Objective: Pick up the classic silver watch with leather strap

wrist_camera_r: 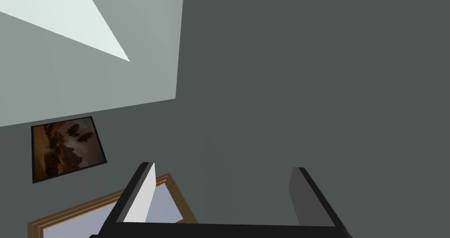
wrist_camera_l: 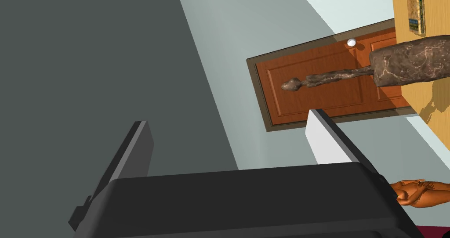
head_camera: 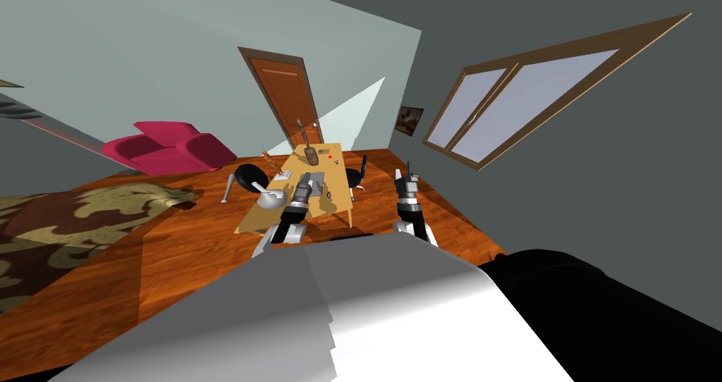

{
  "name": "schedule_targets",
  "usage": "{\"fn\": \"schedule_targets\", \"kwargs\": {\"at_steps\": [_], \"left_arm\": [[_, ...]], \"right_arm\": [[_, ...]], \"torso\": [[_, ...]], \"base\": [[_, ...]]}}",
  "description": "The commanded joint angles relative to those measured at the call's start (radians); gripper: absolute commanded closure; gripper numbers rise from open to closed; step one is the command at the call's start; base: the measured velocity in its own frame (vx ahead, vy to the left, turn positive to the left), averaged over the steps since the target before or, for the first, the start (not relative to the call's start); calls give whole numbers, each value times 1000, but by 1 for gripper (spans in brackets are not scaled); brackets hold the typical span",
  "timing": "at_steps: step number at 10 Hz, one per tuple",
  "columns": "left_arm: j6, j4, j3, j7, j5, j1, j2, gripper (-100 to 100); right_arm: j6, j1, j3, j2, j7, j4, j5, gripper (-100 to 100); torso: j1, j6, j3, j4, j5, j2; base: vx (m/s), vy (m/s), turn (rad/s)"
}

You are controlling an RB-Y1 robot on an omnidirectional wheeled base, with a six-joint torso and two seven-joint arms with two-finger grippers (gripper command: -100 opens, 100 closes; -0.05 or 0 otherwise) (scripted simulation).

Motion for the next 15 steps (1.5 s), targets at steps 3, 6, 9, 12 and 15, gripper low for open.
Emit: {"fn": "schedule_targets", "kwargs": {"at_steps": [3,6,9,12,15], "left_arm": [[61,95,-19,4,-12,-52,44,-100],[115,184,-39,4,-24,-104,78,-100],[170,267,-61,5,-35,-156,109,-100],[198,329,-73,5,-40,-182,124,-100],[255,426,-98,4,-47,-232,150,-100]], "right_arm": [[0,0,0,0,0,0,0,0],[0,0,0,0,0,0,0,0],[0,0,0,0,0,0,0,0],[0,0,0,0,0,0,0,0],[0,0,0,0,0,0,0,0]], "torso": [[0,0,0,0,0,0],[-1,0,0,0,0,0],[0,0,0,0,0,0],[0,0,0,0,0,1],[0,0,0,0,0,0]], "base": [[12,20,-62],[8,12,-55],[10,22,-77],[4,15,-69],[5,14,-104]]}}
